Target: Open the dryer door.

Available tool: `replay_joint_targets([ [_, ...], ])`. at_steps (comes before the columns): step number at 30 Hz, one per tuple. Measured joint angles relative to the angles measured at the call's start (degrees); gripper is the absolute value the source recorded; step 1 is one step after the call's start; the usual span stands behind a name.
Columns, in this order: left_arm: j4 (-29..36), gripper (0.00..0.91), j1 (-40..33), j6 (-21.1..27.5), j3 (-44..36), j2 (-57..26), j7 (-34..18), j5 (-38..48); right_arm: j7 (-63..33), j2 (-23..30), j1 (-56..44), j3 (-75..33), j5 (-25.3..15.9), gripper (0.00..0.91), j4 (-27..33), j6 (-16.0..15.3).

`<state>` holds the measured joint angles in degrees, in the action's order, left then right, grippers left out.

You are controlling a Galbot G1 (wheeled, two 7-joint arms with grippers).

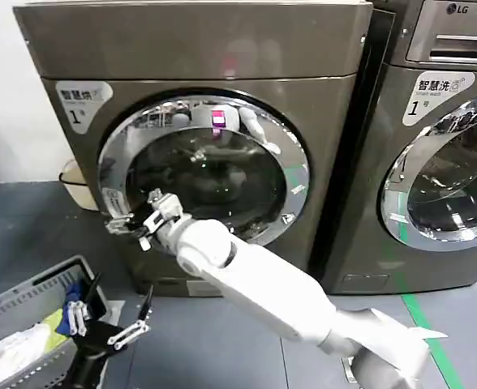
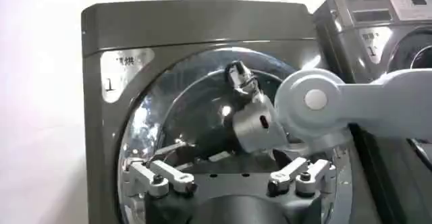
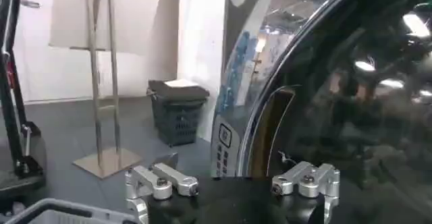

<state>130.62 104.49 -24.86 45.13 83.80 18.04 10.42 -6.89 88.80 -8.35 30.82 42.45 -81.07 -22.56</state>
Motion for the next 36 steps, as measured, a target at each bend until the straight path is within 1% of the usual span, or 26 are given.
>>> replay_joint_targets([
  [9,0.00,0.907,-0.15,0.03,0.03,-0.05,0.07,0.15,1.03,1.59,0.35,0.01,-0.37,0.907,2.58,0.48],
  [21,0.00,0.907,-0.26,0.05,0.05,-0.06,0.12,0.19,2.46,3.19,0.39,0.19,-1.07,0.907,4.37,0.48],
  [30,0.04,0.907,-0.30,0.05,0.09,-0.04,0.14,0.33,5.73,3.39,1.00,0.15,-1.64,0.907,6.31,0.70],
  [36,0.14,0.907,-0.31,0.05,0.09,-0.05,0.16,0.34,8.70,3.11,1.32,0.11,-1.53,0.907,6.11,0.44],
])
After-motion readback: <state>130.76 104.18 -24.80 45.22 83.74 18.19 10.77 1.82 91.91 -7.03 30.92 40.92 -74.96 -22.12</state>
